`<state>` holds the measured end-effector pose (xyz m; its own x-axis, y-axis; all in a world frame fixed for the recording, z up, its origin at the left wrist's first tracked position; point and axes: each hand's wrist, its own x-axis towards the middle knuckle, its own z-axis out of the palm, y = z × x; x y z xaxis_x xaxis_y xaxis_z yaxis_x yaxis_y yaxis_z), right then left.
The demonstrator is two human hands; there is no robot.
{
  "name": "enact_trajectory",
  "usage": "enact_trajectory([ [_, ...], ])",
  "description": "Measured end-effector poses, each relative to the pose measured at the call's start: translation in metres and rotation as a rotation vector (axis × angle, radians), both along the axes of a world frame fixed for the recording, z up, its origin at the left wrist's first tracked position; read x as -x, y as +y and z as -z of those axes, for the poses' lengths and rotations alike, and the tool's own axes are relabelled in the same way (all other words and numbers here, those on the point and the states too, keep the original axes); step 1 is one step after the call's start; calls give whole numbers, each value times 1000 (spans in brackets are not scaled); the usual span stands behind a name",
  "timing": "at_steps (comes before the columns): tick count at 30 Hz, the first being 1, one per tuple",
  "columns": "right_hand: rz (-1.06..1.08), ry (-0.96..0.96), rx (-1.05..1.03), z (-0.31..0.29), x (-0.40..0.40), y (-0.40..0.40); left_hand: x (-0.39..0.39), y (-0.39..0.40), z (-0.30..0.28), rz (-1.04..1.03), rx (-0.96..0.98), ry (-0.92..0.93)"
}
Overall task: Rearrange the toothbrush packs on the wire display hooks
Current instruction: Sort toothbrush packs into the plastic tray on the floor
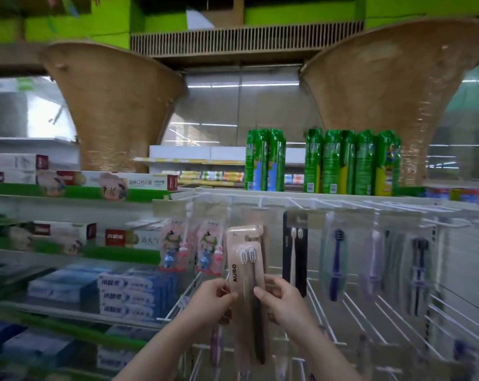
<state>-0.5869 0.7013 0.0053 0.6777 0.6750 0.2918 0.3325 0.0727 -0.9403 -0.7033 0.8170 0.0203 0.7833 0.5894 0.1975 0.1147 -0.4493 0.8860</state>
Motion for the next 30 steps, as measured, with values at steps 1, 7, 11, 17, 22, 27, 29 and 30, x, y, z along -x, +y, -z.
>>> enact_trajectory([
  [1, -5, -6, 13, 1, -3, 4, -2, 3, 2, -8, 26, 6],
  [7, 5, -36, 75, 7, -24, 35, -22, 19, 12, -19, 214, -14],
  [11, 27, -15, 52, 0, -43, 56, -47, 45, 8, -35, 222, -25],
  [17, 112, 37, -12, -8, -69, 88, -83, 85, -7, 8, 90, -19],
  [22, 203, 75, -109, -6, -81, 99, -106, 102, -14, 71, 5, -26],
  [27, 247, 72, -142, -7, -92, 96, -119, 102, -19, 118, -71, -18],
  [29, 263, 73, -149, -8, -94, 95, -123, 101, -20, 118, -104, -14],
  [30, 268, 77, -153, -8, -95, 94, -125, 100, -20, 119, -118, -12],
])
